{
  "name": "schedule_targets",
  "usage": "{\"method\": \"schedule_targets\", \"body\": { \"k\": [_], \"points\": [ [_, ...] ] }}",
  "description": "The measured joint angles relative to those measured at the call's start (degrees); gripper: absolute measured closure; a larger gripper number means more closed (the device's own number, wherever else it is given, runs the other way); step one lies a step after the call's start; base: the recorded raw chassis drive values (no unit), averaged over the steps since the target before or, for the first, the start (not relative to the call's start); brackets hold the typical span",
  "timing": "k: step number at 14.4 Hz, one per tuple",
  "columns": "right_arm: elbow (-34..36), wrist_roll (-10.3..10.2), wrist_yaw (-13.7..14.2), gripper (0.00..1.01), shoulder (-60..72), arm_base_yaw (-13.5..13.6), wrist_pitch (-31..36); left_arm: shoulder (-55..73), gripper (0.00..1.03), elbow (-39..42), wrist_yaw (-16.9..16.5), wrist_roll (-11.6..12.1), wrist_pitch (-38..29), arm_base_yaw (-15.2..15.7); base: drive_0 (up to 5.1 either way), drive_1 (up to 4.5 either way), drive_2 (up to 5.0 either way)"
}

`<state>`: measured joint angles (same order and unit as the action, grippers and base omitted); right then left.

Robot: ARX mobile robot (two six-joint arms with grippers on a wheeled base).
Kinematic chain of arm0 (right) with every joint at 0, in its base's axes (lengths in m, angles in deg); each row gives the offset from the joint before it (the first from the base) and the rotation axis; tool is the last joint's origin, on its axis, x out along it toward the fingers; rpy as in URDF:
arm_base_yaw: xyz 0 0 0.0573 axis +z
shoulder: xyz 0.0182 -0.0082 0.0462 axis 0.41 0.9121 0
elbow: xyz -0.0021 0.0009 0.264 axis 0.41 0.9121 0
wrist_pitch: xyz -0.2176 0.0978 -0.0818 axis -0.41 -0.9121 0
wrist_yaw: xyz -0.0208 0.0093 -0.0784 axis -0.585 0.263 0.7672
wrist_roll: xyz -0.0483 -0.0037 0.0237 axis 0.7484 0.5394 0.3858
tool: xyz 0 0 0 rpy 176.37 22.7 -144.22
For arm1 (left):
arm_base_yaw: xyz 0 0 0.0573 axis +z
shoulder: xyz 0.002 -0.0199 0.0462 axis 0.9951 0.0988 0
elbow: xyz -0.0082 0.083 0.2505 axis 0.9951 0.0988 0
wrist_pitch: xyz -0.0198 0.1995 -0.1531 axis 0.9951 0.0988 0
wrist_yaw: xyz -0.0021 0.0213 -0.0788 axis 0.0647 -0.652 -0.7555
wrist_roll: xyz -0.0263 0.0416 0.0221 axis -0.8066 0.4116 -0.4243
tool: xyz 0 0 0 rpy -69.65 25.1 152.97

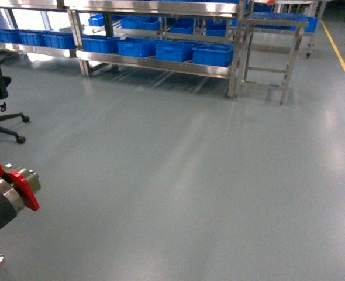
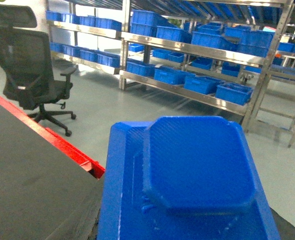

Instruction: Pick blue part to blue bin on bottom shelf

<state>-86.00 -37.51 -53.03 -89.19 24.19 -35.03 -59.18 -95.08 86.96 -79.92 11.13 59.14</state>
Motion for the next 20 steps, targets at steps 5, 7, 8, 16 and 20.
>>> {"method": "schedule_targets", "body": {
  "k": [5,7,8,16,20],
  "points": [
    [0.00,0.00,0.00,0.03,0.00,0.00,-0.02,0.00,0.60,0.00,0.02,0.00,0.00,0.00,-1.6,-1.59,-1.6],
    [0.00,0.00,0.00,0.03,0.00,0.00,-0.02,0.00,0.60,0.00,0.00,0.02,0.02,0.00,-1.5,-1.52,-1.5],
    [0.00,0.00,0.02,0.03,-0.02,0.00,0.00,0.00,0.60,0.00,0.00,0.00,0.02,0.00,-1.5,-1.54,-1.5],
    [0.00,-0.02,0.00,0.03,0.00,0.00,0.00,0.00,0.60,0.00,0.02,0.02,0.00,0.00,-1.6,-1.56,-1.6],
    [0.00,0.00,0.02,0.03,0.00,0.00,-0.02,-0.11,0.60,0.00,0.00,0.02,-0.02,-0.11,0.0,3.08,-3.1]
  ]
}}
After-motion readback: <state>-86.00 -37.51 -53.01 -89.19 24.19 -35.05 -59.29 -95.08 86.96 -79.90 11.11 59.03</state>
